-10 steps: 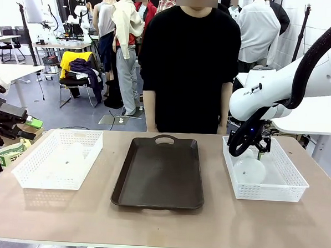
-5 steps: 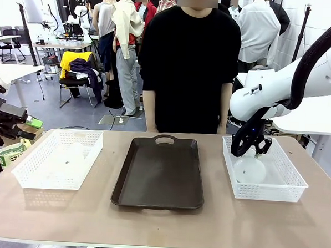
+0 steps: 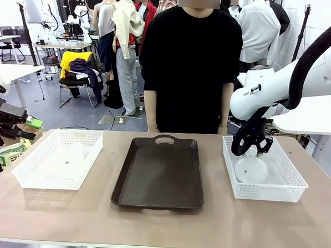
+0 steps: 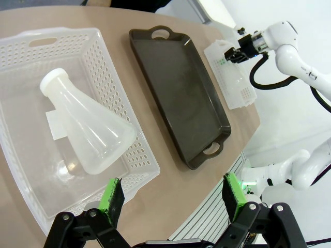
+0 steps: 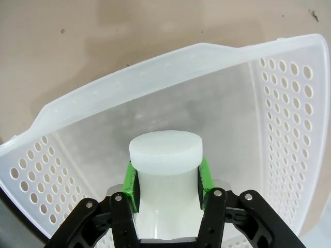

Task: Prepare the laboratory tools.
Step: Pick up the Big flask that the person points to, then while moving the picked Big flask to the Handle tray indicated by the person, stop as directed by the person.

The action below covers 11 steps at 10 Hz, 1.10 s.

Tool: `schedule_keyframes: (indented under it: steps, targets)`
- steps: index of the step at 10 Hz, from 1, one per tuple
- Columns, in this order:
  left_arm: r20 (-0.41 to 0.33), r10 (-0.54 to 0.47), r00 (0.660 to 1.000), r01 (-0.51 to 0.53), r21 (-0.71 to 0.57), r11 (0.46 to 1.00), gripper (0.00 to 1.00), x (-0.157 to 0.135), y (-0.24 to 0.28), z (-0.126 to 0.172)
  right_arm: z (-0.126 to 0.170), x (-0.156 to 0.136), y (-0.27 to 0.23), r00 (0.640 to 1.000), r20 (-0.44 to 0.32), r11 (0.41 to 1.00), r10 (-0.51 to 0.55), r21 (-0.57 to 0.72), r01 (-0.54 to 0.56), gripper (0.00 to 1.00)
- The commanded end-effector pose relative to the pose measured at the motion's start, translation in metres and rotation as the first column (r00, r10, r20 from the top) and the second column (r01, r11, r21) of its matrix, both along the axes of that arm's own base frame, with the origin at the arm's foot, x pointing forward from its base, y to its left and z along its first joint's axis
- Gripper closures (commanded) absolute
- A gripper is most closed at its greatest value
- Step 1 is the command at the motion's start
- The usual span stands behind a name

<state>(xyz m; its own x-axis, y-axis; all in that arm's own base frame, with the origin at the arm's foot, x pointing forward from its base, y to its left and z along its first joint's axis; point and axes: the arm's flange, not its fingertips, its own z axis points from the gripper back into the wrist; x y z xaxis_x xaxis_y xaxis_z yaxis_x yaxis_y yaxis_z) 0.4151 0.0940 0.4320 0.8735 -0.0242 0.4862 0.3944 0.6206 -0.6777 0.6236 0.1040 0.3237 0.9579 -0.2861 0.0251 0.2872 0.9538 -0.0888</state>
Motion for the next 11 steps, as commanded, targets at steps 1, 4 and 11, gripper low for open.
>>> schedule_keyframes:
  steps: [1,4,11]
  targets:
    - [0.006,-0.002,1.000,0.002,-0.015,1.000,0.00,-0.0004,0.0004,0.0012,0.0001,0.0005,-0.0007,1.000,0.004,1.000,-0.001,0.001,0.001,1.00]
    - [0.006,-0.002,1.000,0.002,-0.015,1.000,0.00,-0.0004,0.0004,0.0012,0.0001,0.0005,-0.0007,1.000,0.004,1.000,-0.001,0.001,0.001,1.00]
    - [0.006,-0.002,1.000,0.002,-0.015,1.000,0.00,-0.0004,0.0004,0.0012,0.0001,0.0005,-0.0007,1.000,0.004,1.000,-0.001,0.001,0.001,1.00]
